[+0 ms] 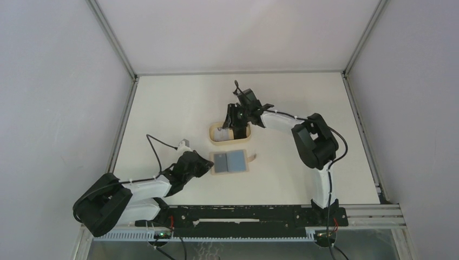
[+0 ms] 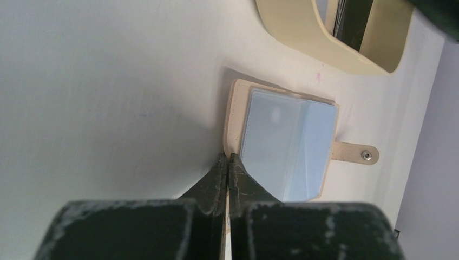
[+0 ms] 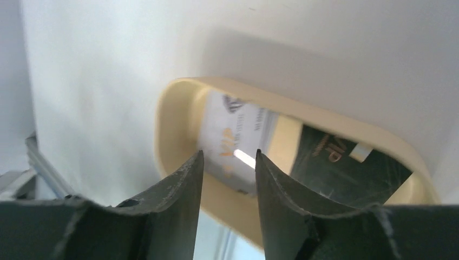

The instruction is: Take the credit cards out of the card holder

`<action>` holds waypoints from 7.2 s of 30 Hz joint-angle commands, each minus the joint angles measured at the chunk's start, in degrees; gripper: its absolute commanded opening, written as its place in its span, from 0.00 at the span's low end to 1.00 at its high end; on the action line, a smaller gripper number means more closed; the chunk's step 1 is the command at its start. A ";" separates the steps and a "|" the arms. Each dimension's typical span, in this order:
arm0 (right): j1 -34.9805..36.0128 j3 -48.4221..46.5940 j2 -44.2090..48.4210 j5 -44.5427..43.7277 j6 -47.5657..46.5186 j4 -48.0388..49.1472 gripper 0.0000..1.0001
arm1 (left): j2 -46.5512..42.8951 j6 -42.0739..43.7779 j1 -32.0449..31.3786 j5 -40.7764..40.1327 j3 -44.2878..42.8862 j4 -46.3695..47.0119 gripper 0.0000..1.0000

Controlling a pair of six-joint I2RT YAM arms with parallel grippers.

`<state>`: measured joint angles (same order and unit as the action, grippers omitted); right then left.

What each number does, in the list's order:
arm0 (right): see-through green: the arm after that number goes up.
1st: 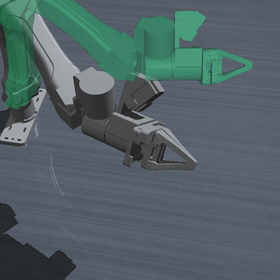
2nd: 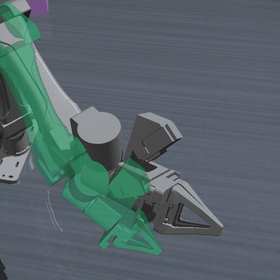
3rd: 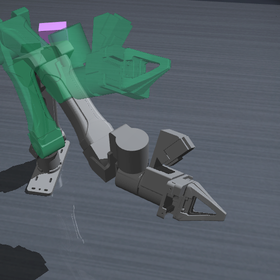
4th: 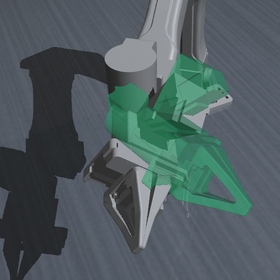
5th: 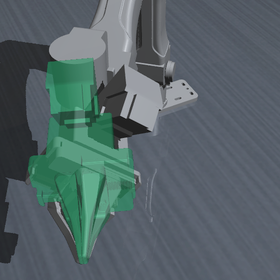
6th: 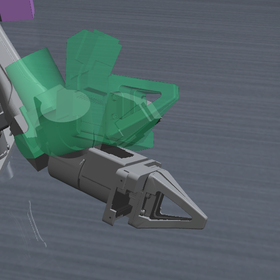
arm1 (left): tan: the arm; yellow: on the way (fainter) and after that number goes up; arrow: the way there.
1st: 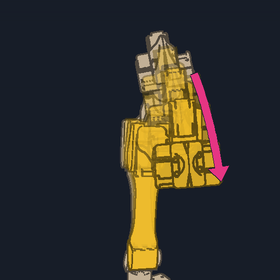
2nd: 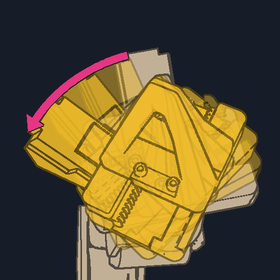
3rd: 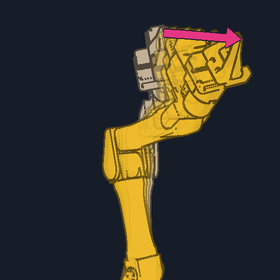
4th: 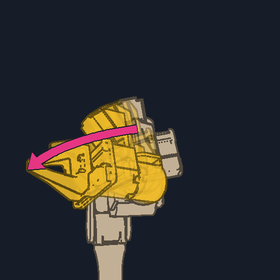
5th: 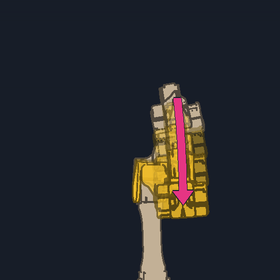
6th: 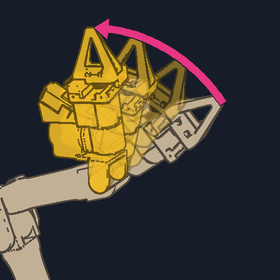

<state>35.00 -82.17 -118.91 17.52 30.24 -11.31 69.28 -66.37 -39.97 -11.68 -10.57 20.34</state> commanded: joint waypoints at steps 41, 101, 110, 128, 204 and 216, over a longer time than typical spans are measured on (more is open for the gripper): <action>21.56 20.85 16.91 -4.04 4.44 11.77 0.70 | -18.01 10.03 -1.44 -2.01 -15.47 -39.07 0.00; 23.62 22.12 32.67 -34.68 -5.94 -19.81 0.75 | -16.58 5.99 -1.45 -3.11 -4.16 -31.73 0.00; 21.38 23.19 37.58 -22.66 -4.91 -10.00 0.76 | -13.80 6.33 -1.43 -2.87 -3.10 -28.76 0.00; 14.55 33.30 22.89 12.57 13.46 29.58 0.73 | -8.86 5.69 -1.43 -2.73 -1.68 -25.83 0.00; 13.48 39.76 11.84 13.41 37.64 54.47 0.70 | -11.22 5.51 -1.43 -3.46 -1.50 -28.69 0.00; 11.62 43.28 13.92 14.47 39.57 58.37 0.67 | -11.03 5.54 -1.44 -3.27 -1.49 -28.51 0.00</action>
<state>47.11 -39.81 -107.92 31.09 68.58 42.19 57.74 -61.06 -41.15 -15.27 -14.72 -3.99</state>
